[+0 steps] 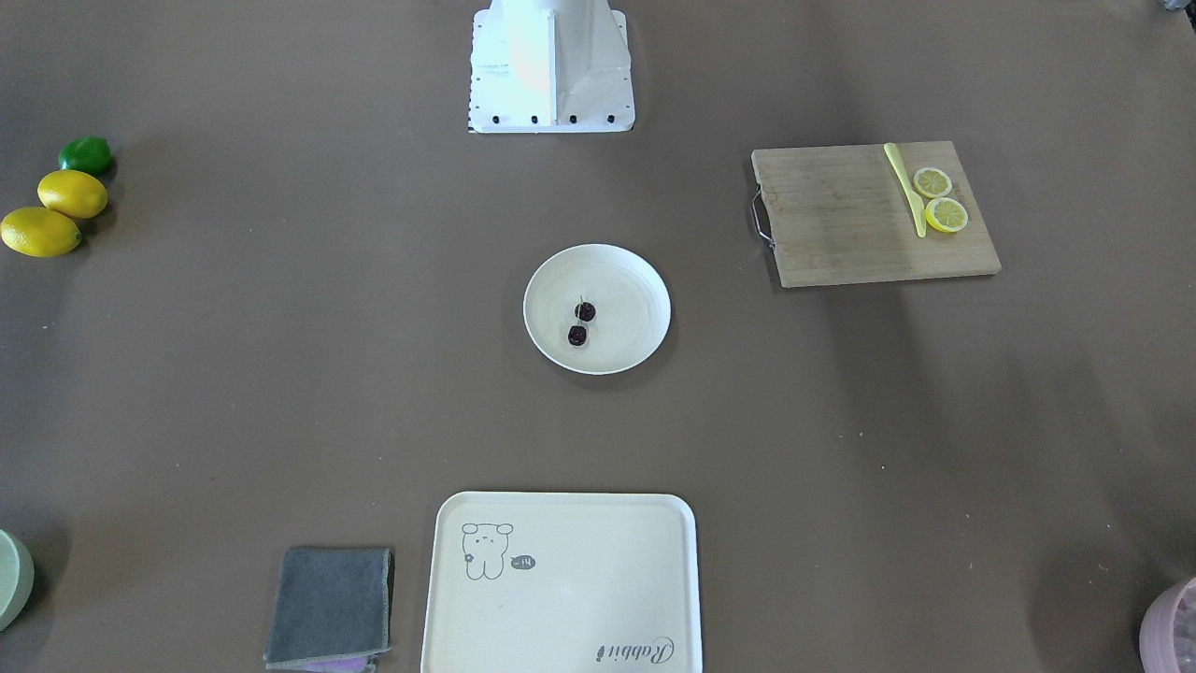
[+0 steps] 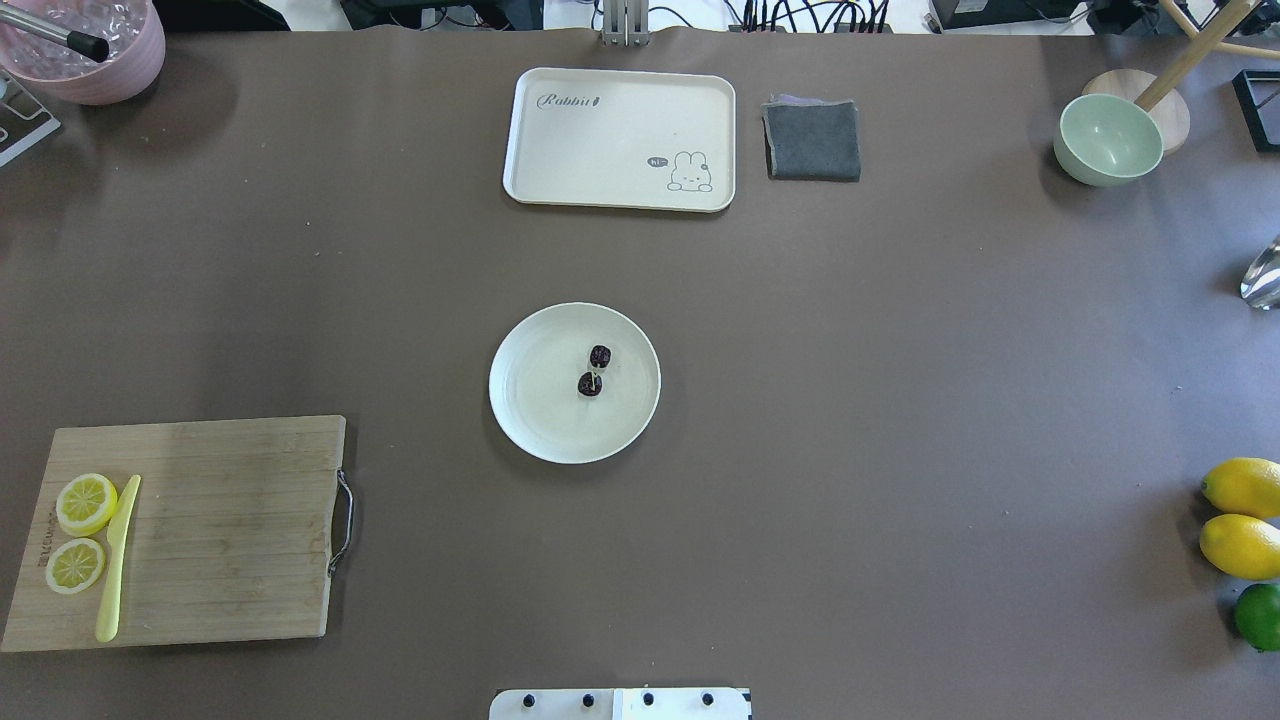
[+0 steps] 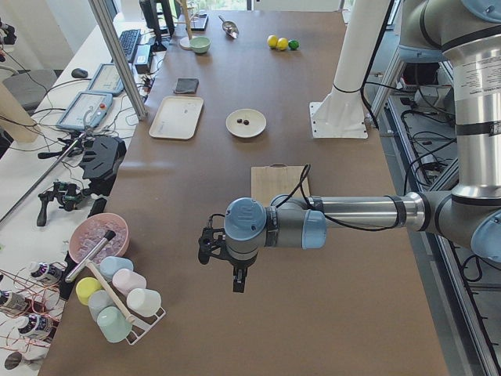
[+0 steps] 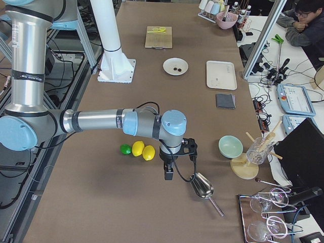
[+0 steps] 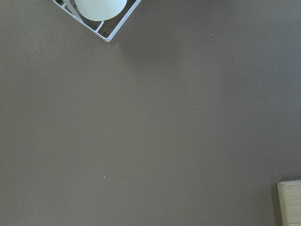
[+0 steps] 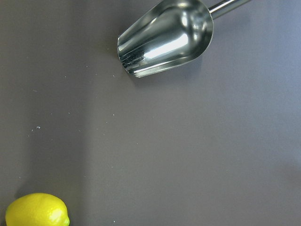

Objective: Place red cherry on plate

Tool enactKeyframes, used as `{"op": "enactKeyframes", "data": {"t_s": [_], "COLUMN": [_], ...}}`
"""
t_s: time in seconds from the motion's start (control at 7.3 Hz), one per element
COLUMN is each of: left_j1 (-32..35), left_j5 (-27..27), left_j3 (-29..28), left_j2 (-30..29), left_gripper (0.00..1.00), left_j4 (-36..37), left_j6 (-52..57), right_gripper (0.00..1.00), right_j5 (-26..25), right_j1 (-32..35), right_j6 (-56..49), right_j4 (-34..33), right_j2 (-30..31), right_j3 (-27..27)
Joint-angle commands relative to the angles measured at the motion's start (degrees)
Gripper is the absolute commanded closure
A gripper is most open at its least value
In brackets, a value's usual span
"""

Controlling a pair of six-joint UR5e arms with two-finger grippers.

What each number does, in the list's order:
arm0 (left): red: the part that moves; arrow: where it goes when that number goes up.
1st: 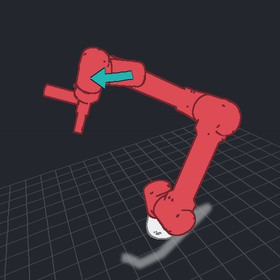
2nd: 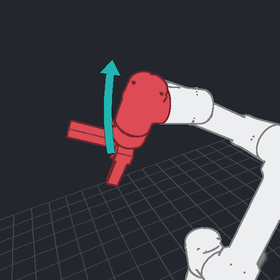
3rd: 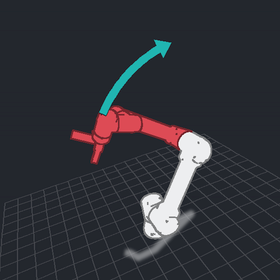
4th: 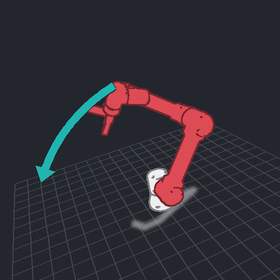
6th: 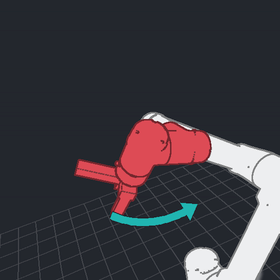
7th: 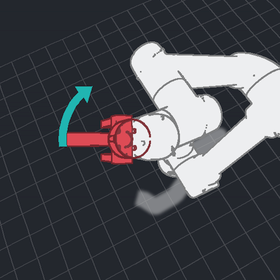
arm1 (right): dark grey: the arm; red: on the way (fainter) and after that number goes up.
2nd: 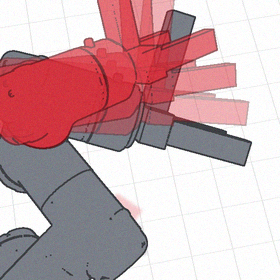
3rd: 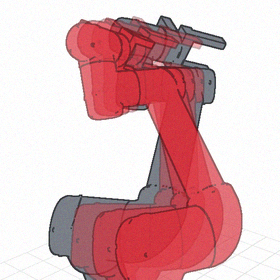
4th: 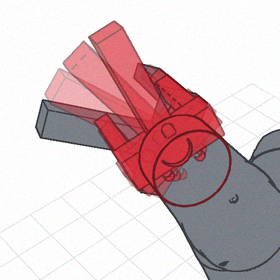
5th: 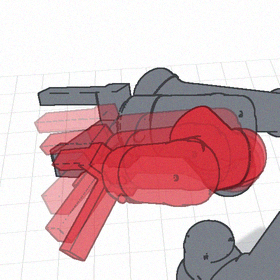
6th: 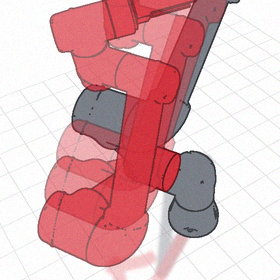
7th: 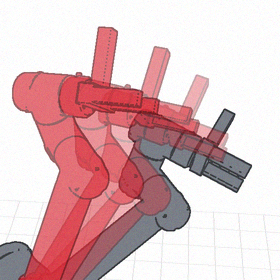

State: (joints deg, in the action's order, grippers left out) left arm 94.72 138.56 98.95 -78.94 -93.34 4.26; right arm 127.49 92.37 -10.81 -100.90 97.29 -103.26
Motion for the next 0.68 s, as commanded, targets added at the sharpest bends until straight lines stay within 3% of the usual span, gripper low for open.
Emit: {"op": "enactKeyframes", "data": {"t_s": [0.0,0.55], "left_j1": [0.11,0.55], "left_j5": [-0.13,-0.22], "left_j3": [-0.08,0.19], "left_j2": [0.54,0.54], "left_gripper": [0.02,0.02], "left_j4": [-0.08,-0.17], "left_j6": [0.22,0.14], "right_gripper": [0.00,0.00], "right_j5": [-0.05,0.21], "right_j1": [0.00,-0.09], "right_j6": [0.00,0.00], "right_j4": [0.00,-0.09], "right_j2": [0.01,-0.17], "right_j3": [-0.01,-0.27]}}
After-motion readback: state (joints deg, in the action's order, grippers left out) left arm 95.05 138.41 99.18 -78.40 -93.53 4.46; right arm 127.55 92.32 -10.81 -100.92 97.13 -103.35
